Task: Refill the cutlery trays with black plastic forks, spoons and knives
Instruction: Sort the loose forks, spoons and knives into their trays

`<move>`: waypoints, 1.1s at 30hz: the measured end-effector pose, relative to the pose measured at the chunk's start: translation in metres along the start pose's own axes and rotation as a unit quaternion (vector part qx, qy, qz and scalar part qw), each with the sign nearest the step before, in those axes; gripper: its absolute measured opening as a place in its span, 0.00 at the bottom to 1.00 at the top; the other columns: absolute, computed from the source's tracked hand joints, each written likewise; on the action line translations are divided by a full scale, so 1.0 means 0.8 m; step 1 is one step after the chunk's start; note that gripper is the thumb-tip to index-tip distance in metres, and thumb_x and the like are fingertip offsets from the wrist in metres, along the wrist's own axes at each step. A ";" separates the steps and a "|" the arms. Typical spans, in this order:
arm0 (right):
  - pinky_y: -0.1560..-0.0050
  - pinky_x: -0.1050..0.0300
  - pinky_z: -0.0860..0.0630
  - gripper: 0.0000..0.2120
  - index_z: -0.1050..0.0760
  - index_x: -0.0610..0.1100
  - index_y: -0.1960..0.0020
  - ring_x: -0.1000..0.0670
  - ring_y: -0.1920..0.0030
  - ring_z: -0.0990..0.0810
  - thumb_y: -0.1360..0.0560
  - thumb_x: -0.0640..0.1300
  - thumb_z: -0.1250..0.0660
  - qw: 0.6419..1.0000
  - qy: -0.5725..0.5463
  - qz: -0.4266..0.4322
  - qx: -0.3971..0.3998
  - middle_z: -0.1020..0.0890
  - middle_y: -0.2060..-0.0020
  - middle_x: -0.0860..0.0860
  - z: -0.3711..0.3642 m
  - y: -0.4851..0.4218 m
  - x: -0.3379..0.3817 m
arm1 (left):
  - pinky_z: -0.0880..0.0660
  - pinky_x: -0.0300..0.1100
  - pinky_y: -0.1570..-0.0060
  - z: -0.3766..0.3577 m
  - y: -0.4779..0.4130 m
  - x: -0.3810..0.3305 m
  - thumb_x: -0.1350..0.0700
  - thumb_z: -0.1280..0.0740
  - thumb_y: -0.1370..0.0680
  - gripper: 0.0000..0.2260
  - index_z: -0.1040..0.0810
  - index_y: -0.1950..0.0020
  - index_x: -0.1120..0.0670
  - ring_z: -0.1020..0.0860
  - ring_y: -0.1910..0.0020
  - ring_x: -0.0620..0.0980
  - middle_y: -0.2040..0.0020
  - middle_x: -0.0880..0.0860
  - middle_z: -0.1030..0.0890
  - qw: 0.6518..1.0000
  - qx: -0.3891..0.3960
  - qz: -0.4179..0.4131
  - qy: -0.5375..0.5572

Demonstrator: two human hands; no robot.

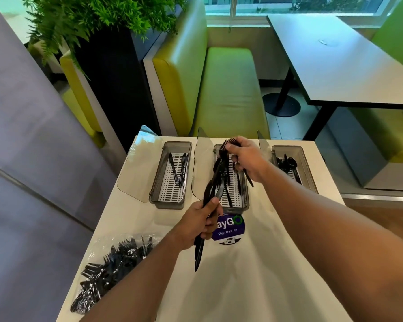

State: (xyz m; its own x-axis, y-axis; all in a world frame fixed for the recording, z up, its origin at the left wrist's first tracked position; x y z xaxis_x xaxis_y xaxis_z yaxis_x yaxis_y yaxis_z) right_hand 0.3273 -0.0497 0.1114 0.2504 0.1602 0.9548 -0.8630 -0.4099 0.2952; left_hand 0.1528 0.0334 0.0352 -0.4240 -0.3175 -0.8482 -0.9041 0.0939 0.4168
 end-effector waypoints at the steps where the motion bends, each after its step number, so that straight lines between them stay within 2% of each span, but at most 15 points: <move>1: 0.78 0.64 0.36 0.05 0.25 0.43 0.50 0.56 0.72 0.30 0.17 0.39 0.39 1.000 -0.008 0.004 -0.009 0.16 0.57 0.43 0.002 -0.002 0.004 | 0.41 0.36 0.78 0.001 -0.001 -0.001 0.46 0.40 0.16 0.16 0.23 0.54 0.56 0.40 0.75 0.45 0.71 0.50 0.38 1.000 -0.001 -0.005 -0.005; 3: 0.79 0.64 0.35 0.05 0.25 0.41 0.46 0.57 0.74 0.28 0.16 0.38 0.40 0.999 -0.027 0.008 -0.043 0.17 0.59 0.44 0.007 -0.006 0.014 | 0.40 0.36 0.77 0.002 -0.003 -0.002 0.47 0.41 0.16 0.16 0.23 0.52 0.58 0.40 0.75 0.45 0.71 0.50 0.37 1.000 -0.005 -0.013 -0.013; 6: 0.76 0.62 0.32 0.09 0.27 0.42 0.38 0.54 0.70 0.26 0.16 0.38 0.43 0.987 -0.095 -0.016 -0.125 0.22 0.60 0.45 0.024 -0.019 0.013 | 0.39 0.37 0.77 0.009 -0.007 -0.003 0.47 0.42 0.15 0.16 0.22 0.49 0.58 0.39 0.75 0.45 0.71 0.49 0.36 1.000 -0.017 -0.022 -0.013; 9: 0.71 0.58 0.26 0.09 0.30 0.41 0.39 0.50 0.68 0.23 0.15 0.38 0.46 0.968 -0.189 -0.069 -0.147 0.26 0.59 0.44 0.027 -0.028 -0.002 | 0.40 0.37 0.76 0.014 -0.007 -0.003 0.47 0.42 0.15 0.16 0.22 0.50 0.57 0.39 0.75 0.45 0.71 0.50 0.35 0.999 -0.022 -0.028 -0.009; 11: 0.72 0.60 0.24 0.10 0.31 0.39 0.37 0.50 0.69 0.23 0.15 0.38 0.47 0.971 -0.164 -0.117 -0.132 0.24 0.59 0.43 0.018 -0.038 -0.020 | 0.41 0.38 0.76 0.019 -0.009 -0.002 0.47 0.42 0.15 0.16 0.22 0.50 0.57 0.40 0.75 0.45 0.71 0.50 0.36 0.999 -0.026 -0.030 -0.002; 15: 0.72 0.62 0.26 0.11 0.29 0.36 0.38 0.53 0.71 0.25 0.17 0.35 0.45 0.979 -0.019 -0.180 -0.097 0.21 0.62 0.45 -0.003 -0.051 -0.060 | 0.41 0.37 0.76 0.022 -0.011 -0.001 0.47 0.42 0.15 0.16 0.22 0.52 0.56 0.40 0.76 0.44 0.71 0.50 0.36 0.999 -0.025 -0.026 0.007; 16: 0.69 0.60 0.23 0.10 0.28 0.36 0.38 0.52 0.68 0.23 0.17 0.36 0.43 0.978 -0.005 -0.182 -0.097 0.21 0.60 0.45 -0.007 -0.053 -0.067 | 0.41 0.38 0.76 0.023 -0.010 -0.002 0.47 0.42 0.15 0.16 0.22 0.51 0.56 0.39 0.75 0.44 0.71 0.50 0.36 0.999 -0.023 -0.025 0.005; 18: 0.55 0.50 0.16 0.09 0.26 0.38 0.40 0.48 0.58 0.17 0.18 0.39 0.39 0.982 0.027 -0.158 -0.101 0.17 0.53 0.43 -0.011 -0.058 -0.074 | 0.40 0.38 0.76 0.025 -0.010 -0.004 0.47 0.41 0.15 0.16 0.22 0.50 0.57 0.39 0.75 0.44 0.70 0.50 0.35 0.999 -0.019 -0.026 0.001; 19: 0.48 0.45 0.17 0.08 0.25 0.39 0.41 0.45 0.53 0.16 0.18 0.41 0.38 0.984 0.049 -0.135 -0.108 0.17 0.51 0.41 -0.011 -0.059 -0.074 | 0.40 0.38 0.76 0.026 -0.010 -0.005 0.46 0.41 0.16 0.16 0.22 0.49 0.57 0.39 0.75 0.44 0.70 0.50 0.35 0.999 -0.018 -0.028 0.001; 21: 0.41 0.42 0.20 0.10 0.24 0.42 0.44 0.43 0.47 0.16 0.17 0.47 0.39 0.987 0.072 -0.085 -0.117 0.16 0.49 0.42 -0.013 -0.053 -0.068 | 0.39 0.37 0.76 0.027 -0.007 -0.007 0.46 0.41 0.16 0.16 0.22 0.49 0.57 0.38 0.75 0.44 0.70 0.50 0.36 0.999 -0.020 -0.031 0.006; 24: 0.44 0.46 0.20 0.16 0.22 0.45 0.48 0.46 0.51 0.16 0.18 0.57 0.39 0.996 0.022 -0.050 -0.069 0.15 0.51 0.45 -0.029 -0.032 -0.057 | 0.39 0.36 0.77 0.028 -0.005 -0.008 0.47 0.41 0.16 0.16 0.22 0.51 0.57 0.39 0.76 0.44 0.71 0.50 0.36 0.999 -0.027 -0.029 0.017; 26: 0.46 0.44 0.18 0.20 0.22 0.41 0.43 0.44 0.53 0.15 0.19 0.58 0.37 0.997 -0.024 -0.071 -0.001 0.15 0.50 0.41 -0.042 -0.019 -0.057 | 0.40 0.36 0.78 0.026 -0.004 -0.008 0.47 0.41 0.16 0.16 0.22 0.51 0.57 0.39 0.76 0.44 0.71 0.50 0.37 0.999 -0.031 -0.022 0.022; 29: 0.52 0.47 0.16 0.15 0.24 0.34 0.39 0.43 0.57 0.14 0.16 0.46 0.38 0.990 -0.052 -0.089 0.092 0.14 0.54 0.40 -0.059 0.006 -0.051 | 0.40 0.36 0.77 0.020 -0.002 -0.007 0.46 0.40 0.16 0.16 0.22 0.48 0.58 0.40 0.76 0.44 0.70 0.50 0.37 0.999 -0.028 -0.011 0.034; 31: 0.56 0.49 0.16 0.11 0.26 0.36 0.40 0.43 0.59 0.13 0.15 0.41 0.43 0.990 -0.076 -0.079 0.089 0.14 0.58 0.41 -0.058 0.017 -0.042 | 0.41 0.36 0.77 0.015 0.001 -0.006 0.46 0.39 0.17 0.16 0.22 0.46 0.59 0.40 0.76 0.44 0.70 0.50 0.37 0.998 -0.025 -0.002 0.052; 33: 0.58 0.49 0.17 0.10 0.26 0.38 0.42 0.43 0.61 0.14 0.14 0.39 0.46 0.990 -0.114 -0.068 0.046 0.15 0.61 0.41 -0.049 0.023 -0.032 | 0.42 0.36 0.77 0.011 0.005 -0.004 0.46 0.39 0.17 0.16 0.22 0.45 0.58 0.40 0.75 0.44 0.69 0.49 0.37 0.997 -0.027 0.010 0.069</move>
State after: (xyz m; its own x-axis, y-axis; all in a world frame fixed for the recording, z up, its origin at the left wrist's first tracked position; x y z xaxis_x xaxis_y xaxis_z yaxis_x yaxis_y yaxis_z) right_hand 0.2876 -0.0258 0.0907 0.4638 0.0163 0.8858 -0.7730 -0.4810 0.4136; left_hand 0.1503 0.0432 0.0367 -0.4268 -0.4426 -0.7886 -0.8900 0.0509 0.4531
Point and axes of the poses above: each hand's wrist, its own y-axis away from the middle knuckle, its own z-axis out of the back of the hand, x = y × z, the point moved 7 cm from there along -y, towards the middle knuckle
